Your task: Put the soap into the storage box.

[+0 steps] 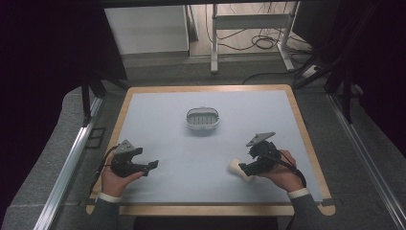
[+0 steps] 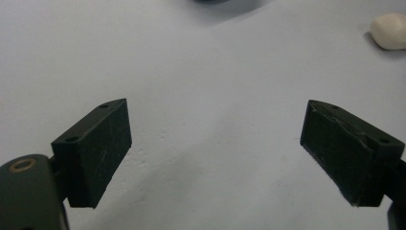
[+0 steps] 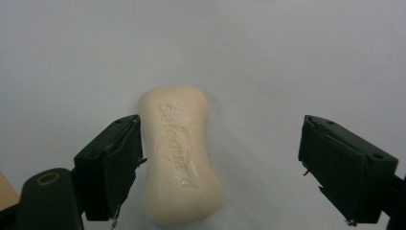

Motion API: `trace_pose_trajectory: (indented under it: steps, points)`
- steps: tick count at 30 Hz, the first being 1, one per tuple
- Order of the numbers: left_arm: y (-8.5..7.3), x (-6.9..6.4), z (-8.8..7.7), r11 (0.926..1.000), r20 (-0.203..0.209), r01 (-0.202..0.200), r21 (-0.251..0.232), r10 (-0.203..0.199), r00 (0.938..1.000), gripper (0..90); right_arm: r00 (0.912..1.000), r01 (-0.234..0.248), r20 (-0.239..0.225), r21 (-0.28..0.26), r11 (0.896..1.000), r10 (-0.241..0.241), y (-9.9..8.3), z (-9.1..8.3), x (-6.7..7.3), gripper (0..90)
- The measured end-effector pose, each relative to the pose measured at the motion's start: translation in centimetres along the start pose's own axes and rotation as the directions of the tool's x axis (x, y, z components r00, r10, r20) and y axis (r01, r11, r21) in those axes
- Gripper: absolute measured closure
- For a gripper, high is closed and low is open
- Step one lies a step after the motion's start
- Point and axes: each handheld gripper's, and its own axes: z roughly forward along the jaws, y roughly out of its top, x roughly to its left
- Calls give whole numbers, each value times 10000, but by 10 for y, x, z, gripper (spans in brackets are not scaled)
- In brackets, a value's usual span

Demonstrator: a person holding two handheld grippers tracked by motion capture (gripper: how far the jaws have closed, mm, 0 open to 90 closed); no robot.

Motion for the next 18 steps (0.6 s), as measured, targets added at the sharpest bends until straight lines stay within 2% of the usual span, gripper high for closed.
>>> trace_pose_trajectory:
  steps: [14,18]
  points:
    - [0,0,0,10000,-53,-26,30,26,10000,109,9992,337,-215,676,9971,-323,4,13,6,160]
    - [0,0,1,9999,-34,-71,99,71,10000,110,9991,304,-312,987,9947,-274,4,17,7,172]
